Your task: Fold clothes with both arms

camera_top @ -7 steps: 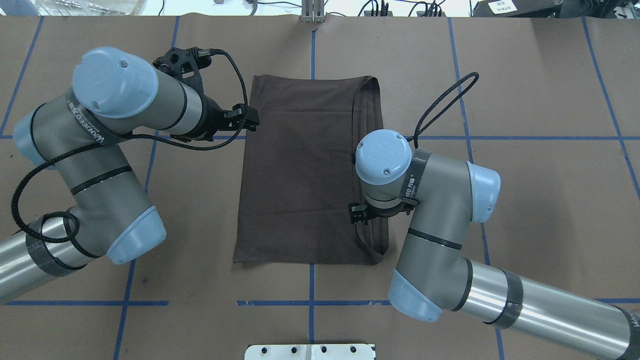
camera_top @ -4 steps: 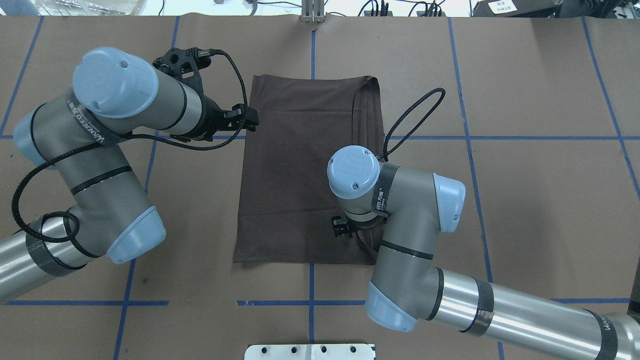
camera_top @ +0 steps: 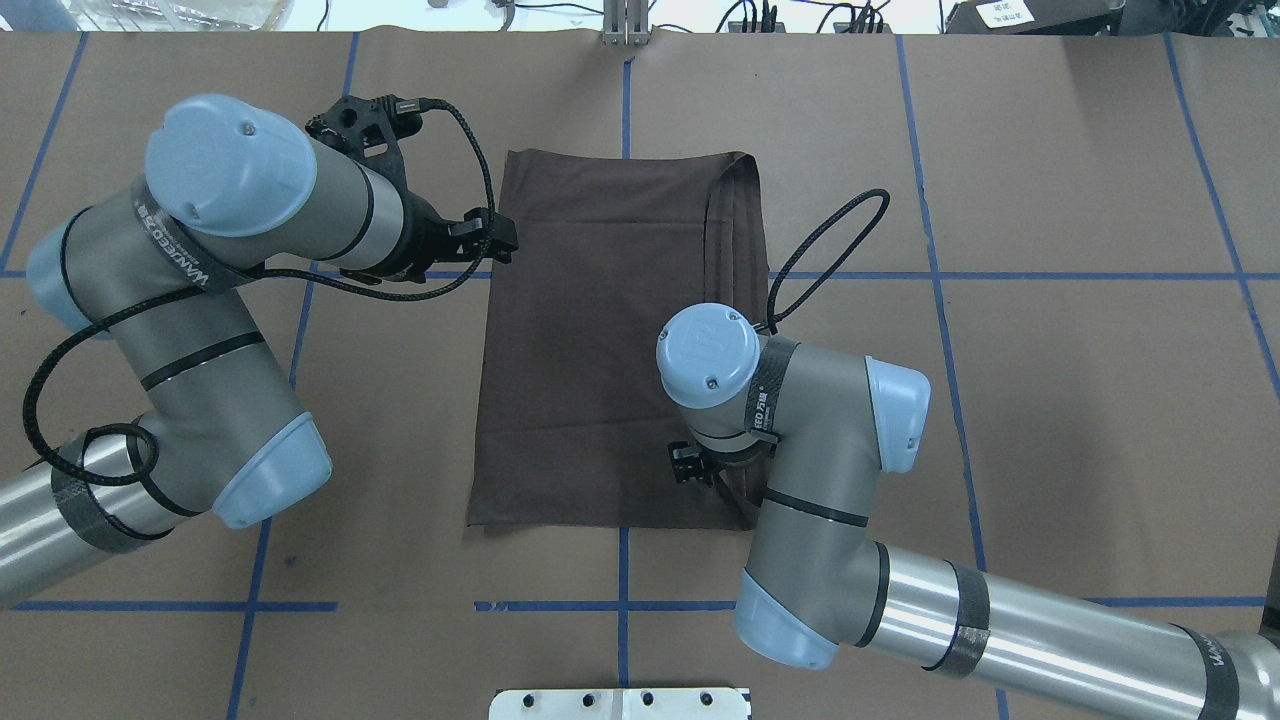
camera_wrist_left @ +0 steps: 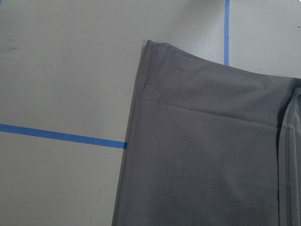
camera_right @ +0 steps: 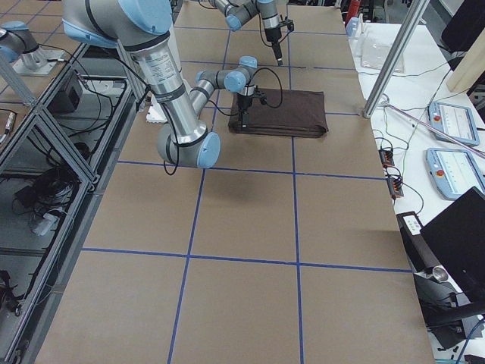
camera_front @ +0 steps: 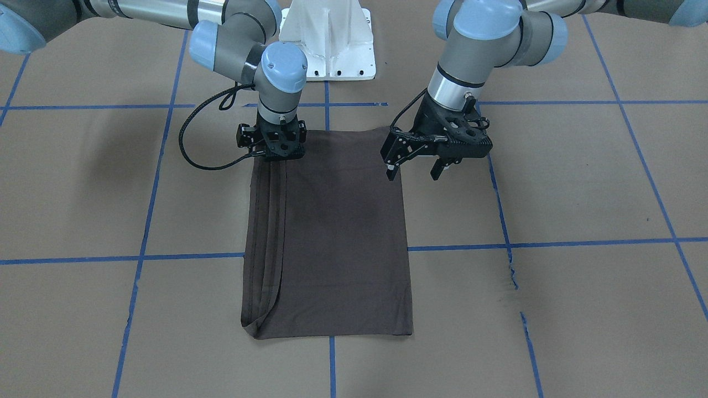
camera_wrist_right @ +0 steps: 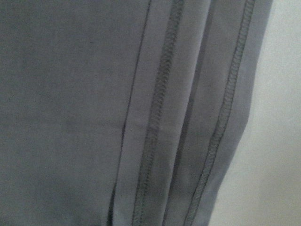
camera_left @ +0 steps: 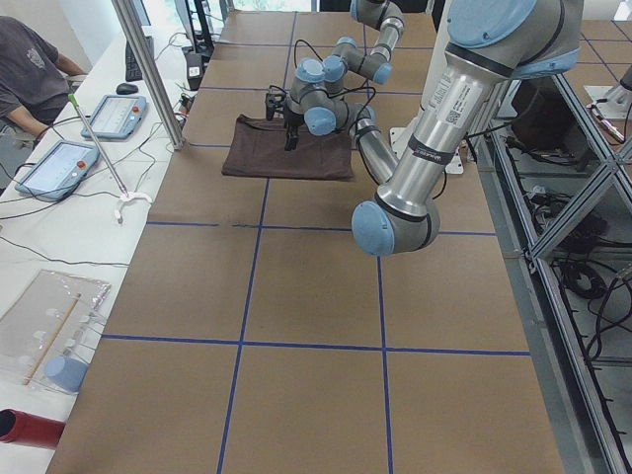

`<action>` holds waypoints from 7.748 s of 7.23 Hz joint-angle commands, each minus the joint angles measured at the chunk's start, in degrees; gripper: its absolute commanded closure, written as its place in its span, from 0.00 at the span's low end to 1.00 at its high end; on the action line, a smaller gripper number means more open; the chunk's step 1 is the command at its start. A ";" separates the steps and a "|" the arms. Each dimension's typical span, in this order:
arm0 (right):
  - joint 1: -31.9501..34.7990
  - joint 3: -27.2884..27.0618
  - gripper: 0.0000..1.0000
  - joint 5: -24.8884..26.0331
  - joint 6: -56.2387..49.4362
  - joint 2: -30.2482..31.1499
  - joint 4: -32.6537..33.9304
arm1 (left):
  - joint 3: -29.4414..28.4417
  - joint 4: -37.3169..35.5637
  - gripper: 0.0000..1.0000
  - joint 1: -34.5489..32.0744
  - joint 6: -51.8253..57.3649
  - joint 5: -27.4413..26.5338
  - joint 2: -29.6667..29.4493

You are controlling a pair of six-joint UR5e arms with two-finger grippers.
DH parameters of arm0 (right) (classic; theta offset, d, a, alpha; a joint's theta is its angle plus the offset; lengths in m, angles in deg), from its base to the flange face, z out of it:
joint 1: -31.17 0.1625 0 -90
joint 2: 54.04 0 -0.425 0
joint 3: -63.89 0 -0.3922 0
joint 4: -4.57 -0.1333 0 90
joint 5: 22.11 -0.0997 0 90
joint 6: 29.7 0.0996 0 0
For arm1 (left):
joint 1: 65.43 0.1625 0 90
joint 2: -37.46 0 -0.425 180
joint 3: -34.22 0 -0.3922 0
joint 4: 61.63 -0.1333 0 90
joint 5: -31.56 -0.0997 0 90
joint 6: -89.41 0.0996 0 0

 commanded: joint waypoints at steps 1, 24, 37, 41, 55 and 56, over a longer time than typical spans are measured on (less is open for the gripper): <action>0.57 -0.09 0.00 -0.09 -0.18 0.82 0.04 | -0.13 0.14 0.00 0.00 -0.05 -0.07 0.02; 4.97 -17.67 0.00 -2.90 6.58 8.56 -10.60 | 3.12 -1.26 0.09 24.18 -33.63 -14.57 9.43; 6.90 -17.58 0.00 -4.22 6.58 8.65 -10.51 | 1.89 -1.26 0.74 23.82 -32.66 -15.45 8.11; 6.90 -17.58 0.00 -4.31 6.67 8.56 -10.42 | 2.41 -1.35 1.00 23.91 -32.40 -15.45 8.20; -7.25 -7.65 0.00 11.25 59.14 8.65 -15.08 | 4.61 -1.26 1.00 23.20 -28.35 -15.18 7.41; -7.42 -7.65 0.00 11.25 59.14 9.00 -15.08 | 4.61 -1.26 1.00 23.20 -28.35 -15.18 7.41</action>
